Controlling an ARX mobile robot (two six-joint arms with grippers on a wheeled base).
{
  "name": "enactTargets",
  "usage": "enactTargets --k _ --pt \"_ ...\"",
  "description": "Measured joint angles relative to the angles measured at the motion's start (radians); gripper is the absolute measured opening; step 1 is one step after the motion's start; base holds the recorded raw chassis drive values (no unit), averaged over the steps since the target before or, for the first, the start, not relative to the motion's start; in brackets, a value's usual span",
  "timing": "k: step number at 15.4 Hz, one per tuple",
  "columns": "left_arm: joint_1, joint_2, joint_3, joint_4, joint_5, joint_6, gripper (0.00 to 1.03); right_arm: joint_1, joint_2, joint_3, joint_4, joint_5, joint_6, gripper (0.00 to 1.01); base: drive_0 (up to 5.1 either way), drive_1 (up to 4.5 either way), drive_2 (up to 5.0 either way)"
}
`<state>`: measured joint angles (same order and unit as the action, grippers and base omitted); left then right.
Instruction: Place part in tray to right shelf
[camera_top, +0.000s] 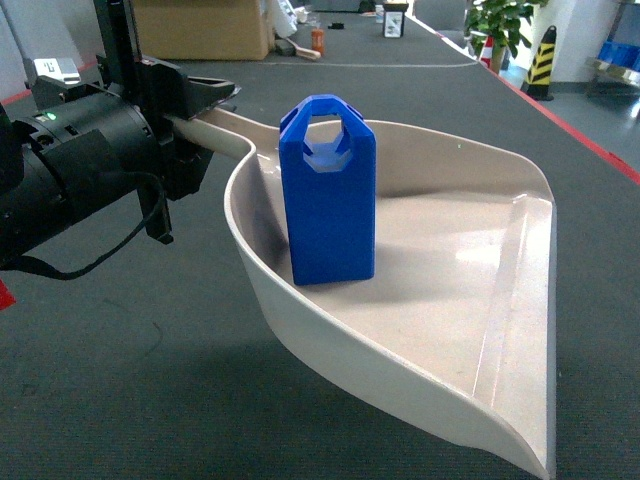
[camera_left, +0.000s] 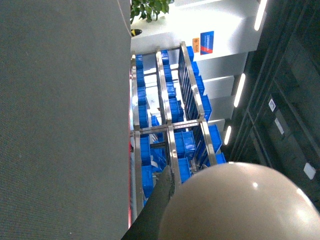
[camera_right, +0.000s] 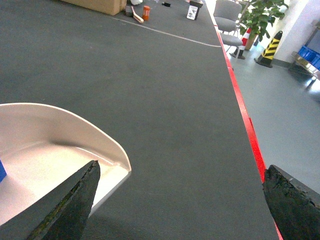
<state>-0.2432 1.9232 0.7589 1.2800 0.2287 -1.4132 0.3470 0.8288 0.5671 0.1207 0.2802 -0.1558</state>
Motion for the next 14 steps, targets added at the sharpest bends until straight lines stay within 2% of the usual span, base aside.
enactTargets --k 10,14 --pt "0.001 0.000 0.000 -0.003 0.000 0.000 0.12 0.000 0.001 0.000 0.000 0.000 0.000 0.98 0.0 0.00 0.0" --pt "0.001 0.000 0.000 0.002 0.000 -0.001 0.12 0.000 0.000 0.000 0.000 0.000 0.000 0.98 4.8 -3.69 -0.8"
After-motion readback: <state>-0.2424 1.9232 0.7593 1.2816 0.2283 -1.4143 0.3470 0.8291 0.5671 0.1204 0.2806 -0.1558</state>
